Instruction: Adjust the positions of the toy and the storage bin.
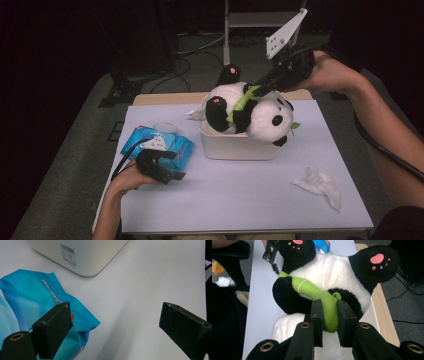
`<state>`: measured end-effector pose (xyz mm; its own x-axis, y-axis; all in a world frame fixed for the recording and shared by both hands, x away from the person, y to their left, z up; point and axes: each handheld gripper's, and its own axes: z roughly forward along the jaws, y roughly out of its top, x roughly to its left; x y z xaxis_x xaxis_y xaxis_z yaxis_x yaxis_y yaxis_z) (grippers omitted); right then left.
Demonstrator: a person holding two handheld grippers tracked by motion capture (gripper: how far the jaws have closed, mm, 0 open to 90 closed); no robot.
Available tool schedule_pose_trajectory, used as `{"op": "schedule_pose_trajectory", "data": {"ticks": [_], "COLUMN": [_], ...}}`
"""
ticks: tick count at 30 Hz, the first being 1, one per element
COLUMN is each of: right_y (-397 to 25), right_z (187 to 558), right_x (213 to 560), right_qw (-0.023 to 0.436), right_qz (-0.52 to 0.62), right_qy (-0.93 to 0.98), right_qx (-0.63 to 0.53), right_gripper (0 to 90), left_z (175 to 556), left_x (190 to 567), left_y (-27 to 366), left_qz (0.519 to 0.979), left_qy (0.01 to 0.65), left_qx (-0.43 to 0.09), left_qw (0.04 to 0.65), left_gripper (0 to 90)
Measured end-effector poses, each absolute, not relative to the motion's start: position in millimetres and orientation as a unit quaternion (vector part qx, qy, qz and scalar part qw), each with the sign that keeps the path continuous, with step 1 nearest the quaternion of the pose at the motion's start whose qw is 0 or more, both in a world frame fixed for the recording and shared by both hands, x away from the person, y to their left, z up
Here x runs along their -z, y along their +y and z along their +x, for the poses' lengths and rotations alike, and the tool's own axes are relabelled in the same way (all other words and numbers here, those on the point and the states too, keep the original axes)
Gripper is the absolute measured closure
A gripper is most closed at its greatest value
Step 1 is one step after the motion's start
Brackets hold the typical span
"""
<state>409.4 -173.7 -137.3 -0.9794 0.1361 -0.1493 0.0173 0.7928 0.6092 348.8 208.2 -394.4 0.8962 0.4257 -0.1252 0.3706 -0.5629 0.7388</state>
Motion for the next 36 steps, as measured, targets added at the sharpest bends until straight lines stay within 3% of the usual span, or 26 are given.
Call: {"op": "schedule_pose_trajectory", "data": {"ticks": [18,36], "right_y": [-169.6,-153.9], "right_z": [461.4,499.3], "right_x": [150.3,214.5], "right_qw": [0.094,0.056], "right_qz": [0.059,0.072], "right_qy": [0.95,0.955], "right_qx": [-0.293,-0.281], "right_gripper": [76.5,76.3], "left_z": [344.7,345.0], "left_x": [394.0,393.3], "left_y": [204.6,204.4], "left_qz": [0.889,0.888], "left_qy": [0.219,0.215], "left_qx": [-0.031,-0.03], "left_qw": [0.4,0.405], "left_gripper": [10.2,10.2]}}
